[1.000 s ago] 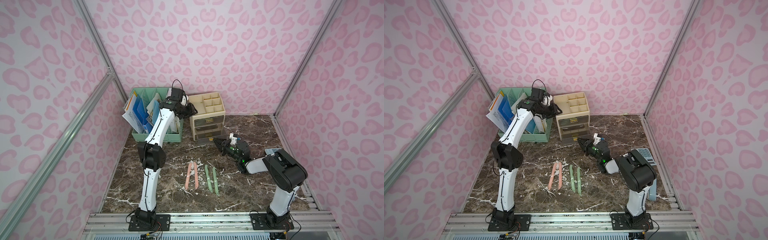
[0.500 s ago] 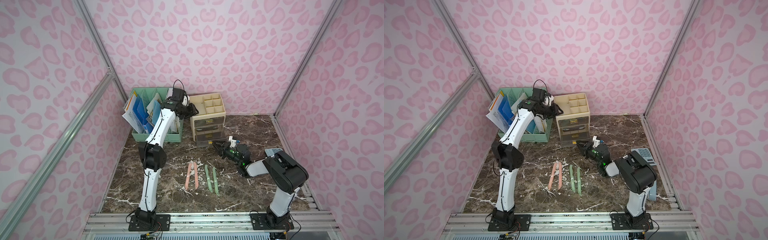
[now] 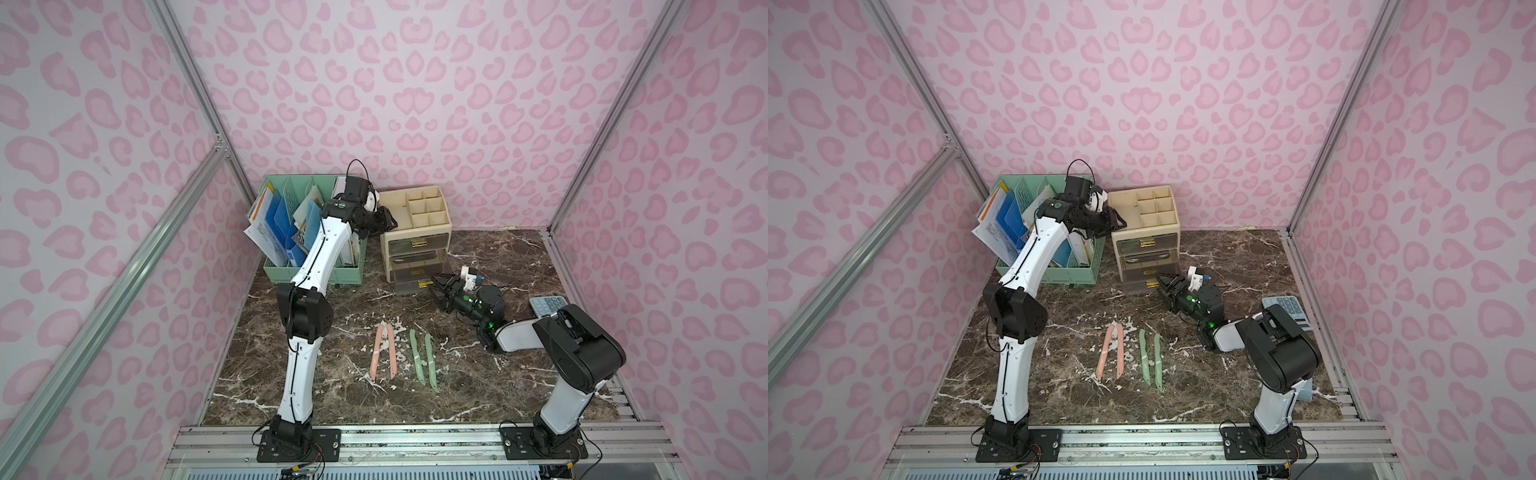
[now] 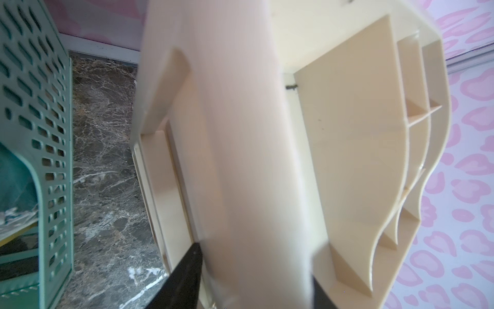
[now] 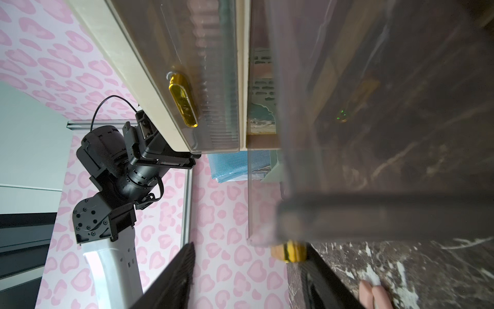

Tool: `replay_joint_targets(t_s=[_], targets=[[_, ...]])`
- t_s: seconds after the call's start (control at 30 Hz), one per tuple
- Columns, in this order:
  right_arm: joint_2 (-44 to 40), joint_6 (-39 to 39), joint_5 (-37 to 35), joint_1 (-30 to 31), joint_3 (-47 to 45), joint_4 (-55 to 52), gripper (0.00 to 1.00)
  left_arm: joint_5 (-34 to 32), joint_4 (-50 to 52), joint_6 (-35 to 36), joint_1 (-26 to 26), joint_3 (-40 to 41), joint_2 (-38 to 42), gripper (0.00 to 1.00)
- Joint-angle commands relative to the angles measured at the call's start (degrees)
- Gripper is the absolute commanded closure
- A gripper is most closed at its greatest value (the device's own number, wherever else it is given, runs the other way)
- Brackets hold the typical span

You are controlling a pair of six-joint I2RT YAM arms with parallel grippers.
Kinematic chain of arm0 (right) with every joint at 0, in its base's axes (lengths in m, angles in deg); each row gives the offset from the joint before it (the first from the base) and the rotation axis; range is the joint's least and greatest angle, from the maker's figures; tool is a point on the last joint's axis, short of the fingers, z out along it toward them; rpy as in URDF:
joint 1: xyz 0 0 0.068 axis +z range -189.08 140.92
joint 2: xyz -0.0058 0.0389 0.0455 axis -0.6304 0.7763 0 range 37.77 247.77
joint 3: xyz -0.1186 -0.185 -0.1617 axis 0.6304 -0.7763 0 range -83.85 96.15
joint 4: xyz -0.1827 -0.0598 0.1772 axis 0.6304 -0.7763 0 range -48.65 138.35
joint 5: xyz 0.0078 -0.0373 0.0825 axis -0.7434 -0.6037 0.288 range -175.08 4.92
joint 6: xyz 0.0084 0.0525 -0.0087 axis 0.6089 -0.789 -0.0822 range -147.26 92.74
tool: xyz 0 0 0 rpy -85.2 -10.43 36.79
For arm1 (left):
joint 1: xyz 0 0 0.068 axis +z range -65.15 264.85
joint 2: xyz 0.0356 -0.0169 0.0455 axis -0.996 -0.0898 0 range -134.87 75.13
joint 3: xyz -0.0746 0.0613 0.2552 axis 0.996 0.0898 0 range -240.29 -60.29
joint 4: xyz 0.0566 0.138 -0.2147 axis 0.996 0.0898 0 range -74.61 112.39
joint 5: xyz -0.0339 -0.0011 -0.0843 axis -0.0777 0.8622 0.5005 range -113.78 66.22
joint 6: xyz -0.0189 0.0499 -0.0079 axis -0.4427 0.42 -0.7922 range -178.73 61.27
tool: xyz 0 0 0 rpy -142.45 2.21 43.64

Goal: Place the fruit knives into the drawer by color
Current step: Open the drawer in the storage box.

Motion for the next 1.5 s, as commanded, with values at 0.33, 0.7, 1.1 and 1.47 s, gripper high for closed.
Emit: replay_joint_targets(t_s=[0.33, 0.7, 1.1, 1.47], targets=[[-0.3, 1.5, 1.7, 0.0, -1.7, 0.6, 0.31, -1.6, 3.3, 1.6, 0.0, -0.3, 1.0, 0.5], [2.0, 1.2, 2.3, 0.3, -0.2, 0.8, 0.28, -1.9, 3.1, 1.6, 0.1, -0.3, 1.4, 0.5], [-8.1, 5.1, 3.3, 0.3, -5.1, -8.7, 0.26, -3.3, 4.0, 2.1, 0.2, -0.4, 2.8, 0.24], [-26.2, 22.1, 1.5, 0.3, -4.2, -44.5, 0.25, -3.9, 4.6, 2.5, 0.2, -0.4, 5.7, 0.02]])
